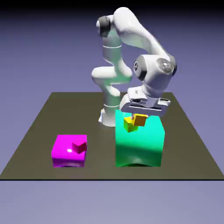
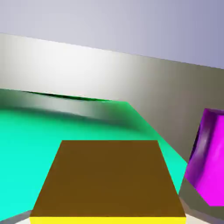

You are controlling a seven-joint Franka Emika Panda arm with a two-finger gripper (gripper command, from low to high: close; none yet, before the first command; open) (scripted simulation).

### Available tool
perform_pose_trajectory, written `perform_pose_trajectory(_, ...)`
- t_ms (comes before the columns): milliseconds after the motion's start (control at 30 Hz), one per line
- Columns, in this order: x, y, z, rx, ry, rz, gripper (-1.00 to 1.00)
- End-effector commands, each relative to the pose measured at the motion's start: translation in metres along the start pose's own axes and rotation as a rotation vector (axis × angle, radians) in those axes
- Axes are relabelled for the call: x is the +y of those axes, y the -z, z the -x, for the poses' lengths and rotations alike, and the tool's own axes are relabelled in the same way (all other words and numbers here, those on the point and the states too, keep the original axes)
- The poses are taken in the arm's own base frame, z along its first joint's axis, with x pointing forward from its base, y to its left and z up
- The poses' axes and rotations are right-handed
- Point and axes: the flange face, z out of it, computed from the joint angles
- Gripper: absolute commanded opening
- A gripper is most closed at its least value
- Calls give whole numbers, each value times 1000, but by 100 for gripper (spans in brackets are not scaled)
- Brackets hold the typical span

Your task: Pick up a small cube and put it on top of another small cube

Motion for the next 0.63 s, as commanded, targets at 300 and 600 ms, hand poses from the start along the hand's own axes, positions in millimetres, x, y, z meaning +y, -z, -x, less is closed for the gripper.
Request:
perform_pose_trajectory(300,44,2,123,-73,246,-41,-100)
perform_pose_trajectory(600,38,-38,123,-74,247,-41,100)
